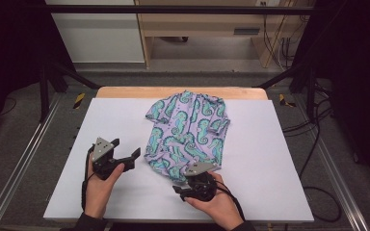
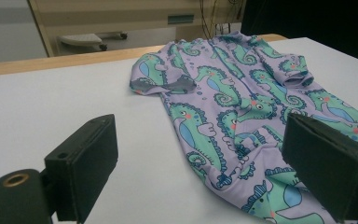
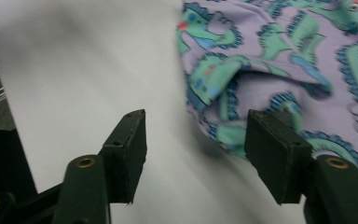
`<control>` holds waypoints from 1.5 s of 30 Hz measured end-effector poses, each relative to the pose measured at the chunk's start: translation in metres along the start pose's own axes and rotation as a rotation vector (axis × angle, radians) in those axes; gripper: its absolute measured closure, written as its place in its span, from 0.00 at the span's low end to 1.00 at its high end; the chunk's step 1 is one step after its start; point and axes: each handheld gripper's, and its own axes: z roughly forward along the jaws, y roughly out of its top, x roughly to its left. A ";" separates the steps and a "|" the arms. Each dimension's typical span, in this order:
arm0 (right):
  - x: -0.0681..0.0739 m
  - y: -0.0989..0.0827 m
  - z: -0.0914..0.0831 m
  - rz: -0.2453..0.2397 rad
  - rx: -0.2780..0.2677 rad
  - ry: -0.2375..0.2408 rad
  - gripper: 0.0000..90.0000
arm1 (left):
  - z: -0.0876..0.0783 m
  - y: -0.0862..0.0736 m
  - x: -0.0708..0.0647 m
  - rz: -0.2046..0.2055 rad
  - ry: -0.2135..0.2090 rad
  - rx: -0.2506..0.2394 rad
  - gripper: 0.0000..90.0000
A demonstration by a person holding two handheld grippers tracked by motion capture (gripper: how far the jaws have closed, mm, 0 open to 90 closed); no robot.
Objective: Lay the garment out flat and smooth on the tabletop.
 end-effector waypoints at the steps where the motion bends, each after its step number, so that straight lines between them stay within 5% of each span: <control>1: -0.004 -0.002 -0.003 0.007 -0.003 -0.010 0.41 | 0.000 0.000 -0.001 0.000 -0.004 0.001 0.12; 12: -0.048 -0.021 -0.033 0.120 -0.111 -0.090 0.28 | 0.008 0.003 -0.017 0.018 -0.042 0.005 0.10; 15: -0.065 -0.024 -0.041 0.124 -0.145 -0.150 0.25 | 0.012 0.006 -0.023 0.023 -0.046 0.013 0.10; 19: -0.082 -0.032 -0.049 0.141 -0.203 -0.232 0.22 | 0.015 0.012 -0.040 0.050 -0.067 0.036 0.11; 23: -0.090 -0.040 -0.054 0.187 -0.260 -0.260 0.20 | 0.016 0.020 -0.064 0.073 -0.080 0.051 0.11; 26: -0.091 -0.044 -0.059 0.162 -0.269 -0.303 0.20 | 0.021 0.021 -0.079 0.095 -0.087 0.066 0.12; 29: -0.095 -0.051 -0.062 0.191 -0.271 -0.313 0.22 | 0.029 0.021 -0.094 0.080 -0.117 0.078 0.15; 32: -0.100 -0.060 -0.067 0.231 -0.280 -0.320 0.25 | 0.044 0.023 -0.109 0.110 -0.129 0.124 0.20; 38: -0.098 -0.061 -0.067 0.219 -0.274 -0.332 0.26 | 0.079 0.028 -0.130 0.193 -0.120 0.232 0.33; 45: -0.099 -0.063 -0.067 0.212 -0.262 -0.341 0.26 | 0.110 0.009 -0.140 0.261 -0.123 0.385 0.37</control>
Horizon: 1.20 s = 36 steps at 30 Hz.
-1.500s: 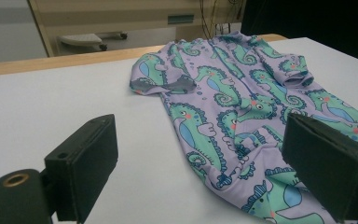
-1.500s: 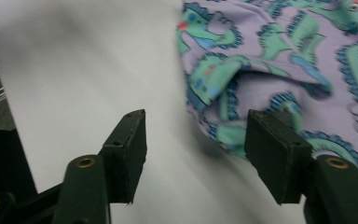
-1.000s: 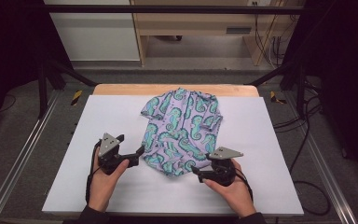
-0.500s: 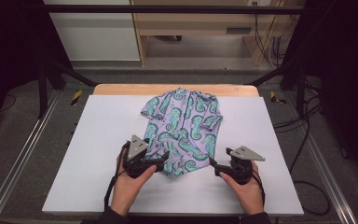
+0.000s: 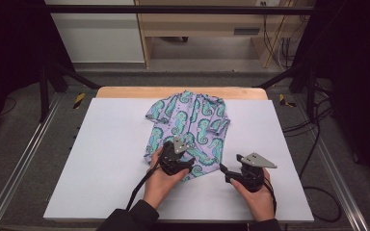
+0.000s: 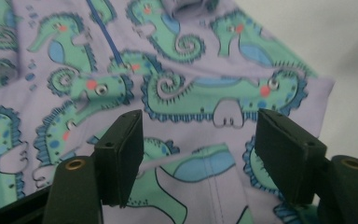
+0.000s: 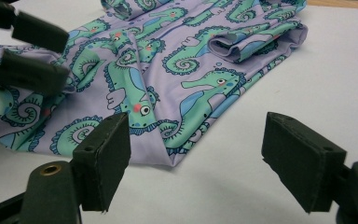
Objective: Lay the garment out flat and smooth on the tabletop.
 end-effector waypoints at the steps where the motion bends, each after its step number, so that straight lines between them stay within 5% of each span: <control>1: 0.000 0.000 0.000 -0.001 0.002 -0.001 0.26 | 0.002 -0.003 -0.001 0.010 0.004 0.016 0.39; 6: 0.000 -0.001 0.000 -0.006 0.005 0.000 0.27 | 0.001 -0.015 0.001 -0.003 0.016 0.037 0.50; 14: 0.001 -0.001 0.000 -0.007 0.005 0.001 0.28 | -0.021 -0.030 0.012 -0.018 0.002 -0.019 0.89; 27: 0.001 -0.001 0.002 -0.008 0.014 0.008 0.29 | -0.102 -0.081 0.027 -0.136 0.042 -0.173 0.93; 36: 0.001 -0.002 0.003 -0.003 0.021 0.006 0.29 | -0.133 -0.117 0.031 -0.206 0.057 -0.205 0.93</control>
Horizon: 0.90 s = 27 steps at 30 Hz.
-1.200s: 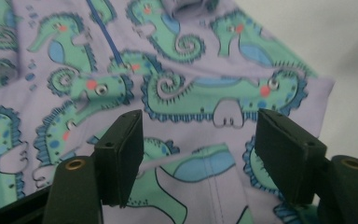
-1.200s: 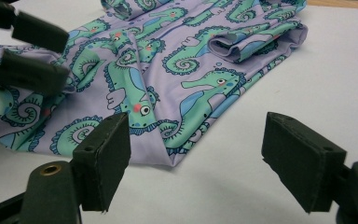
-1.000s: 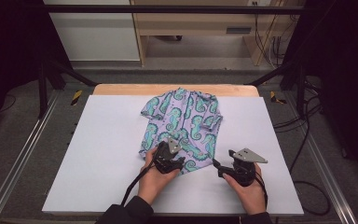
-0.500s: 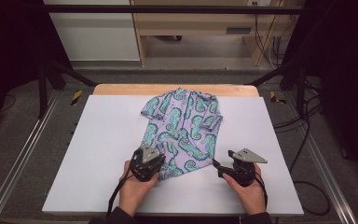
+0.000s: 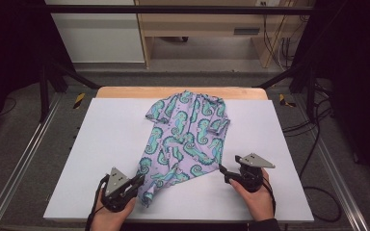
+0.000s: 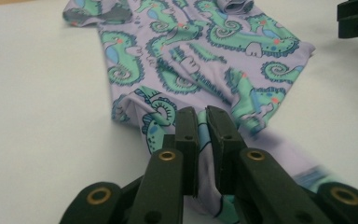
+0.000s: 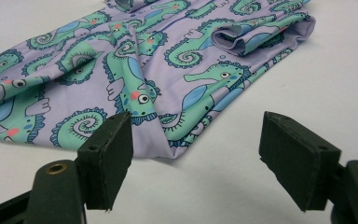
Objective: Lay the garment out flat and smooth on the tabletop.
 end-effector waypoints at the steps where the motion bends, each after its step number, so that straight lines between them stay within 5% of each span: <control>1: 0.000 0.000 0.000 0.000 -0.001 0.001 0.29 | -0.002 -0.004 0.002 -0.004 0.009 0.004 0.92; 8: 0.001 0.000 0.000 -0.002 0.002 0.001 0.28 | -0.018 -0.016 0.012 -0.054 0.065 -0.010 0.81; 12: 0.001 0.000 0.001 0.001 0.005 0.004 0.27 | -0.023 -0.012 0.015 -0.038 0.077 -0.048 0.75; 22: 0.002 0.000 0.003 0.008 0.013 0.009 0.24 | 0.011 0.002 0.037 0.026 0.093 -0.140 0.56; 27: 0.004 0.000 0.008 0.016 0.030 0.013 0.21 | 0.027 -0.002 0.052 0.007 0.065 -0.184 0.46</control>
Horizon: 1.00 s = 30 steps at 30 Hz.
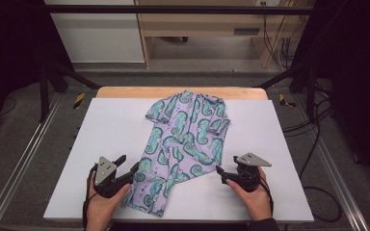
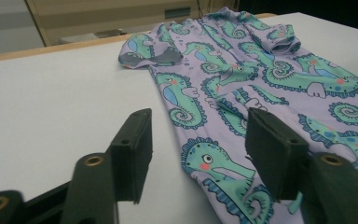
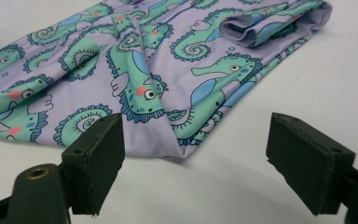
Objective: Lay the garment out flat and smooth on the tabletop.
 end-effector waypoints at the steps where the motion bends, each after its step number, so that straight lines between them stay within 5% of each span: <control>1: 0.001 0.000 0.002 -0.006 0.009 0.000 0.21 | 0.001 -0.001 0.002 -0.008 -0.004 -0.005 0.43; 14: 0.018 0.029 0.016 -0.039 0.051 0.059 0.22 | 0.000 -0.008 0.014 -0.060 -0.038 -0.019 0.09; 22: 0.029 0.047 0.028 -0.087 0.099 0.093 0.29 | -0.003 -0.009 0.018 -0.078 -0.037 -0.032 0.08; 30: 0.032 0.055 0.038 -0.080 0.130 0.124 0.44 | -0.006 -0.010 0.019 -0.074 -0.035 -0.021 0.09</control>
